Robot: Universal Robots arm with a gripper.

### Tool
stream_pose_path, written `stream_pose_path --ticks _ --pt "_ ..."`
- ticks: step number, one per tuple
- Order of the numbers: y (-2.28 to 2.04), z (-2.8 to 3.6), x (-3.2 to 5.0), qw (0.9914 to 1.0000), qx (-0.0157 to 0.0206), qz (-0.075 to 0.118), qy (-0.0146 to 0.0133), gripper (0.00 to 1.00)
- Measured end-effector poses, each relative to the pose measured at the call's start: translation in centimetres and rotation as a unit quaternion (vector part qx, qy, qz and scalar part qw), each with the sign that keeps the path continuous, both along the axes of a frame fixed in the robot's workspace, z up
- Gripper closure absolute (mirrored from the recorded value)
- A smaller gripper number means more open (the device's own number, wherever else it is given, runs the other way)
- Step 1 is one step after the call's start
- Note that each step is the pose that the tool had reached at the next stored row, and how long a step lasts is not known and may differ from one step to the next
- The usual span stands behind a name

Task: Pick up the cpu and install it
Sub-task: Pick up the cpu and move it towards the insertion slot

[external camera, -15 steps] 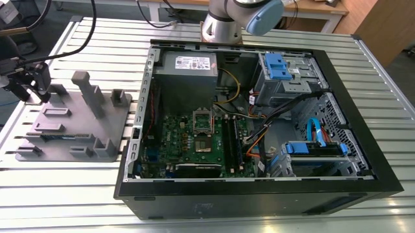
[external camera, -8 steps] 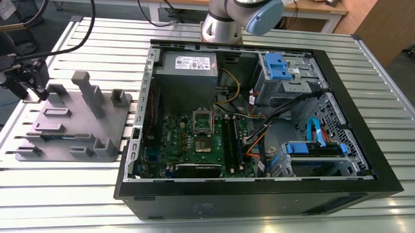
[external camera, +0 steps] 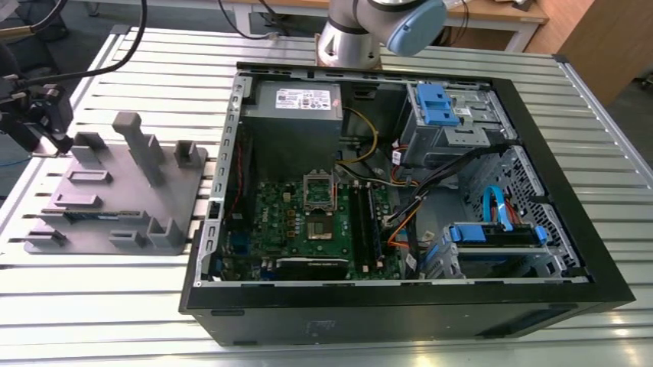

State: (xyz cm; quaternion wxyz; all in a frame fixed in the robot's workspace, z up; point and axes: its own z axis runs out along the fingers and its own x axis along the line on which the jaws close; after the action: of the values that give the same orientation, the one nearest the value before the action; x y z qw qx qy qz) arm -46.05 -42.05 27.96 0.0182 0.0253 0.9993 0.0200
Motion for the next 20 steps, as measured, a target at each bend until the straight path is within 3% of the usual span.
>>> stream_pose_path --ticks 4,20 --pt "0.0 0.43 0.0 1.0 0.0 0.0 0.0 0.53" --pt "0.0 0.91 0.0 1.0 0.0 0.0 0.0 0.53"
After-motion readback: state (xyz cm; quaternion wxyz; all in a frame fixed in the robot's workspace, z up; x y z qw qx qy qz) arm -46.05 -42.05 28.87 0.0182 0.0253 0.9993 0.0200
